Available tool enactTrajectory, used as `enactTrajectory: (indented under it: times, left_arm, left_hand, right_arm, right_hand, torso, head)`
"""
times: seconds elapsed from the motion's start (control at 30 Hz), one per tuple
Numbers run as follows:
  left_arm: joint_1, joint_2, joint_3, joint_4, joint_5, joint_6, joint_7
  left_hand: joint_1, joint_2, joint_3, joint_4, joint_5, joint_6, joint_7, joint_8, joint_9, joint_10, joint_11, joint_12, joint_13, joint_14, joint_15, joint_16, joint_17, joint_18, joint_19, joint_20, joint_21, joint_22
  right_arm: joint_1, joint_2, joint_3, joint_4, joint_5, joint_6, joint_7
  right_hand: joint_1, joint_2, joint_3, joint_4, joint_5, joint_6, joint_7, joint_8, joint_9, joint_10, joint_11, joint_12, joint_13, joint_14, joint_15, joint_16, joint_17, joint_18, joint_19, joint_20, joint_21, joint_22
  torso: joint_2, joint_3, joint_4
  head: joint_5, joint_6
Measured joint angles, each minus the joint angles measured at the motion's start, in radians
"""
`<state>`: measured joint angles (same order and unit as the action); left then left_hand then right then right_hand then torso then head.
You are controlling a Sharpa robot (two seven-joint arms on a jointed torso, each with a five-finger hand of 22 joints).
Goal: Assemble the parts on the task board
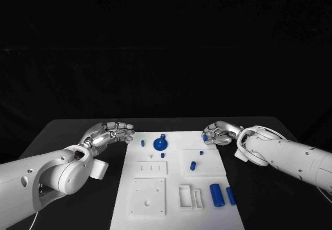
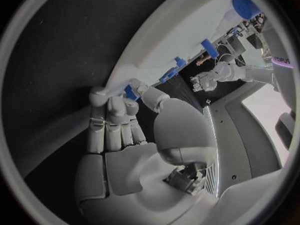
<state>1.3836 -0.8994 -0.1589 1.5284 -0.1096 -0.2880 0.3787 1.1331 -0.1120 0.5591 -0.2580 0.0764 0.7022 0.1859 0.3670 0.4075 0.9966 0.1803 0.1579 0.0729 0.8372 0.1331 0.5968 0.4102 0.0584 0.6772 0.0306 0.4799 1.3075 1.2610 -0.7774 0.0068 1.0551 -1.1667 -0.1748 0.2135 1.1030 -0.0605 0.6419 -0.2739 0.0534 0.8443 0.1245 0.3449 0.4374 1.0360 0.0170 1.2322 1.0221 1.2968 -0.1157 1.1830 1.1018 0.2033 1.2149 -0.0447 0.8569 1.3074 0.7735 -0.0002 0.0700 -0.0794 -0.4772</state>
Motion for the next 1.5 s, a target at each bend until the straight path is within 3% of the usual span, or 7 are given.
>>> enactTrajectory:
  times: [0.43,0.73,1.03,1.3,1.4,1.5]
  left_arm:
    - [0.000,0.000,0.000,0.000,0.000,0.002,-0.001]
    - [0.000,-0.001,0.000,0.001,0.000,0.004,-0.001]
    - [0.000,0.000,0.000,0.001,0.000,0.010,-0.003]
    - [0.000,0.000,0.000,0.001,-0.002,0.016,-0.012]
    - [0.000,0.000,0.000,0.002,-0.007,0.020,-0.020]
    - [0.000,0.005,0.000,0.003,-0.013,0.025,-0.033]
  left_hand:
    - [0.000,0.000,0.000,0.000,0.000,0.000,0.000,0.000,0.001,0.000,0.000,0.000,0.000,0.000,0.000,0.000,-0.001,-0.004,0.000,0.000,0.000,0.000]
    - [0.000,0.000,0.000,0.000,0.000,0.004,0.004,0.000,0.001,0.000,0.000,0.000,0.000,0.000,0.000,0.000,-0.002,-0.005,0.000,0.000,0.000,0.000]
    - [-0.004,0.004,0.000,0.000,0.000,0.011,0.003,0.000,0.003,0.011,-0.004,0.000,0.001,0.000,0.000,0.004,-0.004,-0.005,0.000,0.000,0.000,0.000]
    - [-0.011,0.011,-0.003,-0.003,0.000,0.034,0.009,0.006,0.008,0.045,-0.019,0.016,0.007,0.000,0.000,0.008,-0.009,-0.006,0.000,0.000,0.000,0.000]
    - [-0.023,0.023,-0.003,-0.003,0.000,0.061,0.000,0.017,0.013,0.077,-0.032,0.030,0.011,0.025,-0.011,0.026,-0.009,-0.007,0.021,-0.006,0.013,0.000]
    - [-0.035,0.031,-0.010,0.004,0.000,0.095,-0.015,0.026,0.016,0.121,-0.051,0.048,0.017,0.069,-0.031,0.050,-0.005,0.003,0.057,-0.023,0.035,0.000]
  right_arm:
    - [-0.006,-0.001,-0.002,0.020,-0.001,-0.024,-0.007]
    - [-0.009,-0.005,-0.003,0.039,-0.003,-0.044,-0.028]
    - [-0.010,-0.007,-0.003,0.064,-0.013,-0.078,-0.057]
    - [-0.011,-0.013,-0.003,0.125,-0.034,-0.114,-0.096]
    - [-0.011,-0.021,-0.002,0.161,-0.064,-0.124,-0.121]
    - [-0.003,-0.025,0.002,0.200,-0.114,-0.130,-0.157]
  right_hand:
    - [-0.020,0.009,0.017,-0.005,0.000,0.004,-0.004,0.032,0.039,0.004,-0.004,0.006,0.010,-0.001,-0.010,0.004,0.005,0.003,0.002,0.002,0.006,0.000]
    - [-0.041,0.030,0.024,-0.008,0.000,0.007,-0.007,0.065,0.103,0.007,-0.007,0.011,0.023,-0.004,-0.012,0.005,0.008,0.004,-0.002,-0.002,0.010,0.000]
    - [-0.041,0.030,0.027,-0.011,0.000,0.007,-0.007,0.070,0.128,0.009,-0.009,0.011,0.025,-0.007,-0.015,0.005,0.009,0.004,-0.004,-0.004,0.012,0.000]
    - [-0.045,0.026,0.027,-0.011,0.000,0.007,-0.007,0.076,0.141,0.009,-0.009,0.011,0.025,-0.008,-0.014,0.005,0.009,0.004,-0.004,-0.004,0.012,0.000]
    - [-0.045,0.026,0.028,-0.011,0.000,0.008,-0.008,0.076,0.143,0.011,-0.011,0.011,0.025,-0.008,-0.015,0.005,0.009,0.004,-0.004,-0.004,0.012,0.000]
    - [-0.038,0.019,0.030,-0.014,0.000,0.009,-0.009,0.076,0.149,0.011,-0.011,0.011,0.024,-0.004,-0.018,0.005,0.009,0.004,-0.004,-0.004,0.012,0.000]
  torso:
    - [0.000,0.0000,0.0007]
    - [0.000,0.0000,0.0005]
    - [0.000,0.0007,-0.0003]
    - [0.000,0.0004,-0.0003]
    - [-0.001,-0.0002,-0.0004]
    - [-0.001,-0.0013,-0.0007]
  head:
    - [-0.001,0.000]
    - [-0.002,0.001]
    - [-0.002,0.001]
    - [-0.001,0.001]
    - [-0.001,0.002]
    - [-0.002,0.005]
